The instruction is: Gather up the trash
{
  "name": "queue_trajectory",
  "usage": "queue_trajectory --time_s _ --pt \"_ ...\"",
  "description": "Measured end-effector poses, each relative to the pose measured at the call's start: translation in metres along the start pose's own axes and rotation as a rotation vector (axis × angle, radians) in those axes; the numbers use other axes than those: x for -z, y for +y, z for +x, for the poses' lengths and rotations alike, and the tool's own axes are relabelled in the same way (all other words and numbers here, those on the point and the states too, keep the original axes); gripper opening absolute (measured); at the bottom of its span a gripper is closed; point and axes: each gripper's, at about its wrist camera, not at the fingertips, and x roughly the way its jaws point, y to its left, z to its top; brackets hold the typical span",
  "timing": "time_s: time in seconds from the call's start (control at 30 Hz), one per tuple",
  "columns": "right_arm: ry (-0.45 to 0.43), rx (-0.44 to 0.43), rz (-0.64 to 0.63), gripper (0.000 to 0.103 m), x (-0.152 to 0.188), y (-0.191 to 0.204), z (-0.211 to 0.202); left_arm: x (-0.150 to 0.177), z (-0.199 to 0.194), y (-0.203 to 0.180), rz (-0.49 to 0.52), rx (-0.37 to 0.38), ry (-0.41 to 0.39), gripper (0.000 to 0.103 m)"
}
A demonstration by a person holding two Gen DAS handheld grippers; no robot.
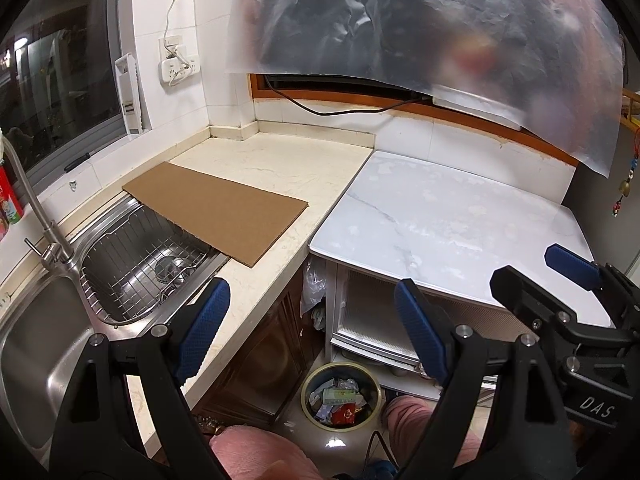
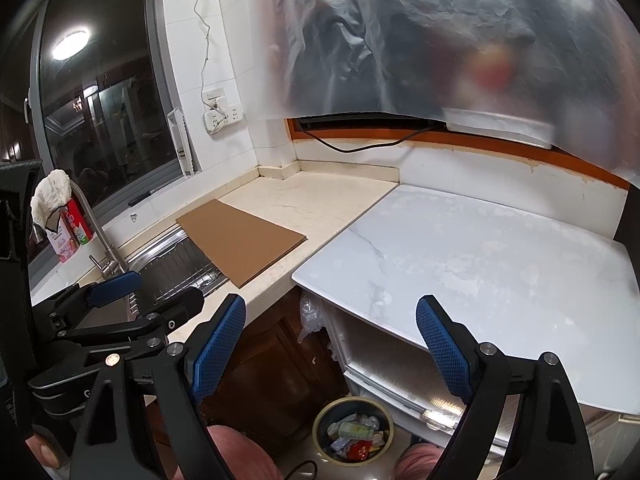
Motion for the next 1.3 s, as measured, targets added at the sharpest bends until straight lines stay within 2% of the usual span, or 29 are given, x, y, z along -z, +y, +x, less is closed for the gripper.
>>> queue_trajectory --time_s 1.3 --pt "0.000 0.008 0.030 0.088 0.0051 -0.0011 0.0072 0.0049 0.0065 0.0049 0.019 -0.007 0.006 0.082"
